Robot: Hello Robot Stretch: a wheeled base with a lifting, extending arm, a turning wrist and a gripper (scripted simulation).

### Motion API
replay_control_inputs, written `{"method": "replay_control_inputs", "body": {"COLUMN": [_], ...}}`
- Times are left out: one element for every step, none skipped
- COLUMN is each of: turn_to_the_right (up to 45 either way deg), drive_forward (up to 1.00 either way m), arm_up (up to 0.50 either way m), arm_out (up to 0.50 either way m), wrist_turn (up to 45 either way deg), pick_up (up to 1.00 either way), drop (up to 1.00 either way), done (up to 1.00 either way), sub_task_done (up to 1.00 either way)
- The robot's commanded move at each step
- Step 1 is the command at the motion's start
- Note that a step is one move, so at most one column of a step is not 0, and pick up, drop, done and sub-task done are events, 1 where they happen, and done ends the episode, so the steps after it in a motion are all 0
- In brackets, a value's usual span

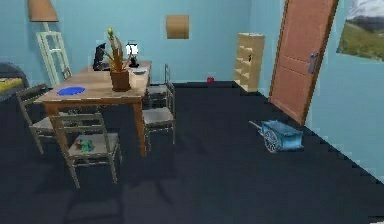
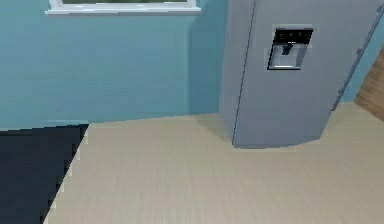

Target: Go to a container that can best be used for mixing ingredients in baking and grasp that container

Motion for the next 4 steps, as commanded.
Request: {"method": "replay_control_inputs", "body": {"turn_to_the_right": [3.0,0.0,0.0,-45.0], "drive_forward": [0.0,1.0,0.6,0.0], "arm_up": [0.0,0.0,0.0,0.0], "arm_out": [0.0,0.0,0.0,0.0], "wrist_turn": [0.0,0.0,0.0,0.0], "pick_up": [0.0,0.0,0.0,0.0], "drop": [0.0,0.0,0.0,0.0], "done": [0.0,0.0,0.0,0.0], "sub_task_done": [0.0,0.0,0.0,0.0]}}
